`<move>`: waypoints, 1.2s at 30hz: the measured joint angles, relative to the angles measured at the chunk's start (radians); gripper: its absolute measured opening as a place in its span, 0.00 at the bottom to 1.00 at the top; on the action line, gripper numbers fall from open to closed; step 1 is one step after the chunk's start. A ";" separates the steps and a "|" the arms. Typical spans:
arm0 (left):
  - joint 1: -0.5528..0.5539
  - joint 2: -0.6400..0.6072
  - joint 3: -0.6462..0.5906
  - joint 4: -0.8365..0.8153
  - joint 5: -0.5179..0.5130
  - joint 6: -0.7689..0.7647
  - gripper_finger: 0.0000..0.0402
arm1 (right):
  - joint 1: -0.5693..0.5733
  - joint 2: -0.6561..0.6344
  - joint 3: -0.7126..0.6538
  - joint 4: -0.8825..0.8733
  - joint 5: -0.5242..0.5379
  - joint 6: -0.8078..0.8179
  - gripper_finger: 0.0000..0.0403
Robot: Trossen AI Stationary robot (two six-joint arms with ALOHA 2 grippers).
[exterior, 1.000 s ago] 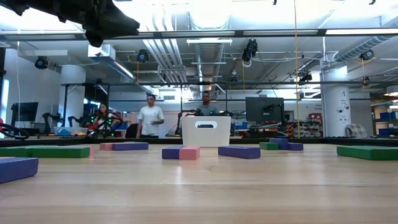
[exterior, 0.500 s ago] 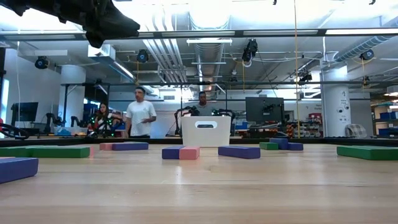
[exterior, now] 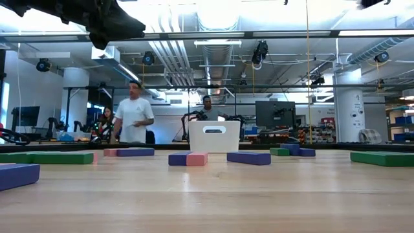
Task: Sort blocks
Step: Put the green block into the gray bin
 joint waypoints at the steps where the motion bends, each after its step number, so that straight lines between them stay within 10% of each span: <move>1: 0.000 0.000 0.000 0.000 0.000 0.009 0.24 | -0.046 0.000 -0.001 0.000 0.000 -0.030 0.96; 17: 0.011 0.054 0.000 -0.078 0.010 -0.017 0.24 | -0.637 0.000 -0.029 0.040 -0.216 -0.309 0.96; 36: 0.056 0.171 0.000 0.052 -0.049 0.097 0.24 | -0.687 -0.001 -0.080 0.189 -0.244 -0.463 0.96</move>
